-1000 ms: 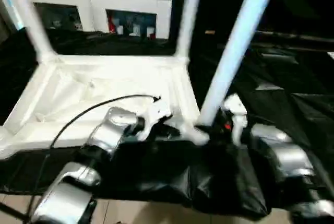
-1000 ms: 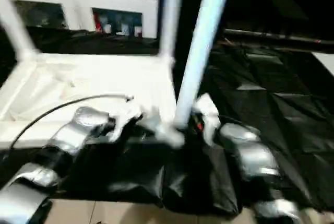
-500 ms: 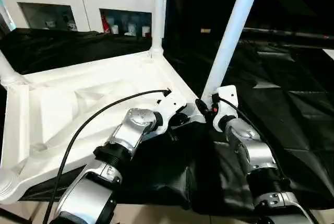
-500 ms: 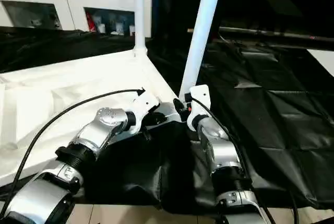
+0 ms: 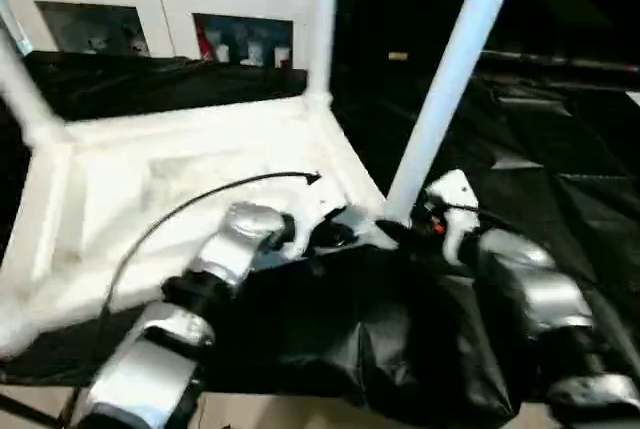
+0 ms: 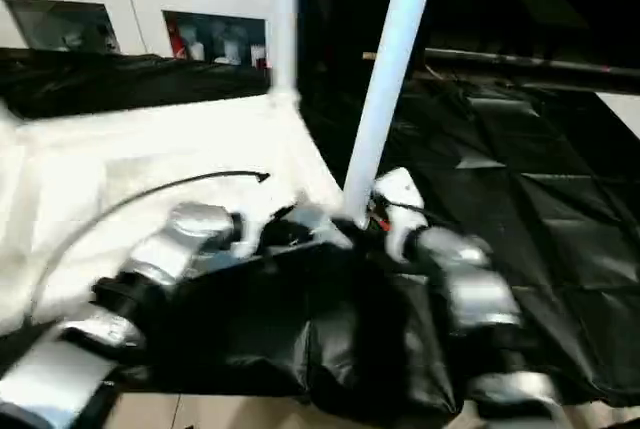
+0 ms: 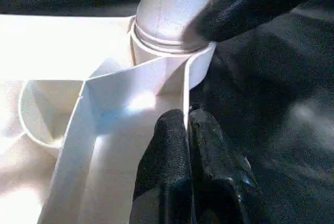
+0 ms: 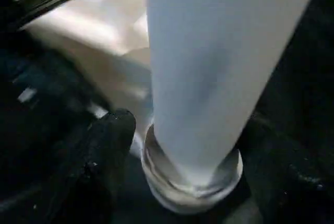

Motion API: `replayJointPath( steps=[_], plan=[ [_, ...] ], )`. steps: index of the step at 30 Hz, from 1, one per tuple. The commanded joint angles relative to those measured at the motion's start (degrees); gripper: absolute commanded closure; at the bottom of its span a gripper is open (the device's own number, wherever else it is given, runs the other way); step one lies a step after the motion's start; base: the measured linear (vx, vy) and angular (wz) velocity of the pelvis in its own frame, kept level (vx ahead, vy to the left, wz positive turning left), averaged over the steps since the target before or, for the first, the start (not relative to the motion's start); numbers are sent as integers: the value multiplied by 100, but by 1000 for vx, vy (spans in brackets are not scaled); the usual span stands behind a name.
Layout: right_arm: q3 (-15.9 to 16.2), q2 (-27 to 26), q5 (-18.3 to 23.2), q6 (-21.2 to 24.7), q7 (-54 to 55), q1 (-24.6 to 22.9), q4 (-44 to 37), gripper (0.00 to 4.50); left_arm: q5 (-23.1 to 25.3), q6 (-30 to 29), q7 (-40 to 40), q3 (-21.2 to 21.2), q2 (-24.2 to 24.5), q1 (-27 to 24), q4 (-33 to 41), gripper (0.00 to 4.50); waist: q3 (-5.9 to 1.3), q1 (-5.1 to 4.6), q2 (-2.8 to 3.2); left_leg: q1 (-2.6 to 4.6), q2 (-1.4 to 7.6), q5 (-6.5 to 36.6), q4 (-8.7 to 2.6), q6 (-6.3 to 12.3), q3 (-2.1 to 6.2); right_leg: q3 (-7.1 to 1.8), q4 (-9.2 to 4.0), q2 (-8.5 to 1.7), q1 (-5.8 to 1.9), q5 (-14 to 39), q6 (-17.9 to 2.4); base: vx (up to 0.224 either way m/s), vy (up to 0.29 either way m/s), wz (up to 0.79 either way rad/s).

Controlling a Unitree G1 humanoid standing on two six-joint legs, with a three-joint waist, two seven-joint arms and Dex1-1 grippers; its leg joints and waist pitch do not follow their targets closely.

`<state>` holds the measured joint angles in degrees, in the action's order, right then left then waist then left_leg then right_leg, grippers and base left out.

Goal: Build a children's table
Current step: Rotate leg to tighten

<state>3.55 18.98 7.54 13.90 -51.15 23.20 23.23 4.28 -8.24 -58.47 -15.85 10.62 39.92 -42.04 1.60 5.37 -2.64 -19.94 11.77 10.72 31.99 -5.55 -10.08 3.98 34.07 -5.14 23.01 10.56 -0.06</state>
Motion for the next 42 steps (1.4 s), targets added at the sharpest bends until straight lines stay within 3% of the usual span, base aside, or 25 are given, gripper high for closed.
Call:
replayJointPath(
  steps=[1, 4, 8, 11, 12, 16, 17, 23, 25, 28, 32, 33, 36, 38, 42],
  plan=[
    [650, -113, 229, 156, -774, -119, -214, 131, -94, -15, -256, -190, -84, -78, 148, 450, -247, 40, -12, -30, 152, 977, -335, 480, 13, -236, -364, -311, -330, 742, -1219, 0, 0, 0],
    [741, 130, 355, 356, -1258, -175, -411, 131, -218, 10, -809, -241, 128, -179, 346, 450, -248, 16, -24, -26, 150, 948, -324, 474, 5, -232, -347, -308, -327, 653, -1338, 0, 0, 0],
    [968, 441, 505, 718, -1899, -264, -704, 131, -438, -67, -1444, -254, 365, -299, 625, 450, -242, 42, -31, -19, 171, 901, -323, 524, -5, -234, -330, -303, -331, 611, -1377, 0, 0, 0],
    [1113, 546, 435, 757, -2096, -304, -773, 131, -463, -73, -1577, -268, 433, -313, 659, 450, -238, 93, -20, -9, 180, 898, -318, 461, -17, -232, -324, -311, -315, 679, -1376, 0, 0, 0],
    [1145, 556, 408, 757, -2119, -308, -774, 155, -457, -83, -1605, -262, 448, -323, 682, 450, -234, 105, -29, -5, 180, 949, -322, 420, -16, -233, -336, -317, -308, 784, -1350, 0, 0, 0],
    [1216, 517, 302, 678, -2066, -300, -708, 166, -466, -118, -1649, -254, 482, -349, 738, 450, -238, 120, -23, 3, 174, 1014, -327, 326, -9, -241, -346, -325, -300, 935, -1291, 0, 0, 0],
    [1232, 518, 274, 659, -2037, -295, -696, 190, -462, -119, -1652, -257, 479, -351, 739, 450, -245, 124, -27, 3, 171, 981, -324, 307, -8, -243, -340, -326, -304, 876, -1281, 0, 0, 0],
    [1171, 438, 247, 613, -1856, -265, -614, 232, -429, -46, -1503, -209, 423, -315, 668, 450, -254, 126, -36, -2, 159, 831, -305, 364, -14, -237, -311, -312, -315, 610, -1332, 0, 0, 0],
    [1117, 349, 186, 504, -1678, -264, -528, 237, -359, -14, -1256, -160, 378, -264, 574, 450, -243, 123, -35, -2, 155, 923, -312, 342, -12, -238, -333, -316, -307, 792, -1290, 0, 0, 0],
    [1029, 219, 120, 405, -1379, -258, -409, 245, -277, 16, -939, -101, 317, -195, 436, 450, -209, 109, -37, 9, 154, 1310, -345, 217, 1, -242, -412, -334, -272, 1540, -1101, 0, 0, 0],
    [681, -254, -136, 232, -111, -138, 186, 250, -63, 5, 192, 95, 46, 31, 2, 450, -162, 70, -40, 64, 129, 1919, -385, 5, 50, -214, -565, -349, -198, 2933, -625, 0, 0, 0],
    [628, -321, -165, 227, 76, -115, 265, 251, -49, -8, 317, 116, 8, 53, -38, 450, -169, 49, -60, 40, 121, 1934, -392, -27, 73, -203, -580, -355, -216, 3135, -485, 0, 0, 0],
    [64, -979, -216, 334, 1737, 115, 918, 252, 38, -190, 1351, 252, -418, 208, -340, 450, -181, -16, -49, 41, 114, 1983, -402, -115, 103, -177, -600, -353, -190, 3236, -431, 0, 0, 0],
    [-199, -1305, -203, 389, 2564, 265, 1213, 253, 100, -230, 1687, 236, -653, 232, -409, 450, -200, -57, -35, 37, 120, 1912, -411, -97, 99, -197, -585, -333, -189, 2843, -511, 0, 0, 0],
    [-337, -1752, -218, 286, 3196, 456, 1467, 253, 168, -210, 1816, 105, -1016, 217, -444, 450, -193, -54, -28, 65, 108, 2016, -400, -27, 72, -215, -590, -319, -154, 2689, -576, 0, 0, 0]
  ],
)
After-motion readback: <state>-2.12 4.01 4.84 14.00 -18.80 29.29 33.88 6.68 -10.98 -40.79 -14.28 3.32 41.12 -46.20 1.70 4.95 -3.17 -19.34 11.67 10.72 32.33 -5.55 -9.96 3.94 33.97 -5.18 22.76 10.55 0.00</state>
